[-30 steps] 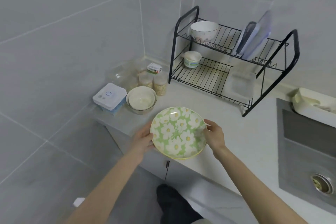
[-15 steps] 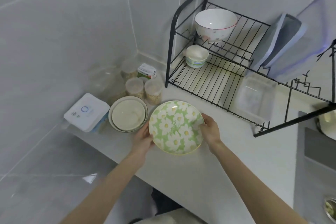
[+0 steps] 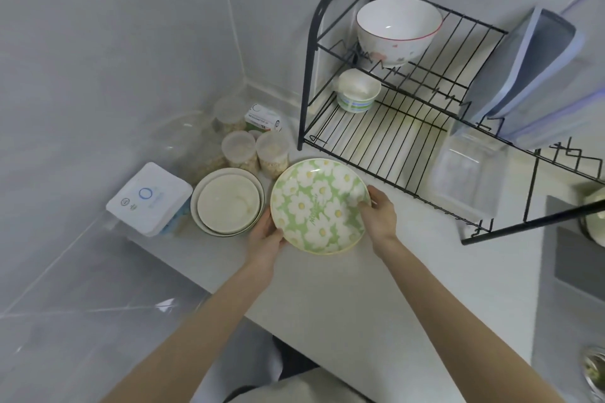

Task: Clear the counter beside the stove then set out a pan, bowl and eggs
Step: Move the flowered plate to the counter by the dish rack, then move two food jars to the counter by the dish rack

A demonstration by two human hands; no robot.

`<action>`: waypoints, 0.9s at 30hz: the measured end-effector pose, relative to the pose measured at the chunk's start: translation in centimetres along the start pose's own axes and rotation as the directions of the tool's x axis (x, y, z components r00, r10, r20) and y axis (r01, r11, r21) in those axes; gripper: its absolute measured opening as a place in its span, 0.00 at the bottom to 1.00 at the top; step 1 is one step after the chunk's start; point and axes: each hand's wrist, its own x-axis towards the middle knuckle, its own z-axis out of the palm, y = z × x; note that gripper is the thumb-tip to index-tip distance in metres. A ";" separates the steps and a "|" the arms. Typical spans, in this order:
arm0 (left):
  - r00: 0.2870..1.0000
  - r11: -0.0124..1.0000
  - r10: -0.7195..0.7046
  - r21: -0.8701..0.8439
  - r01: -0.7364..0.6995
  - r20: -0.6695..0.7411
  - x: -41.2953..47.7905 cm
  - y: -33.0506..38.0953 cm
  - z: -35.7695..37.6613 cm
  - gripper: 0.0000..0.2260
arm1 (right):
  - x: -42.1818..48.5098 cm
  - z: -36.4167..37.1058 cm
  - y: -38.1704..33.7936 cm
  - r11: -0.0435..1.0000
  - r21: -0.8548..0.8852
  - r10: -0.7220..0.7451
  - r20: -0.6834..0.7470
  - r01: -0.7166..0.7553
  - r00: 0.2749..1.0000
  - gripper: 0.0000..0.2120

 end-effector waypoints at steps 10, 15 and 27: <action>0.995 0.995 -0.095 0.020 0.095 -0.009 -4.2 0.0 -1.4 0.14 | -7.1 -1.3 1.1 0.996 0.052 -0.073 -0.067 0.076 0.995 0.21; 0.991 0.998 -0.067 0.003 0.067 0.117 -9.1 -0.7 -3.4 0.13 | -13.8 -2.2 3.5 0.989 0.054 -0.127 -0.137 0.135 0.982 0.21; 0.874 0.986 -0.083 0.168 0.002 0.479 -21.5 -1.8 -3.2 0.13 | -30.8 -7.4 8.1 0.967 0.158 -0.127 -0.381 0.200 0.916 0.21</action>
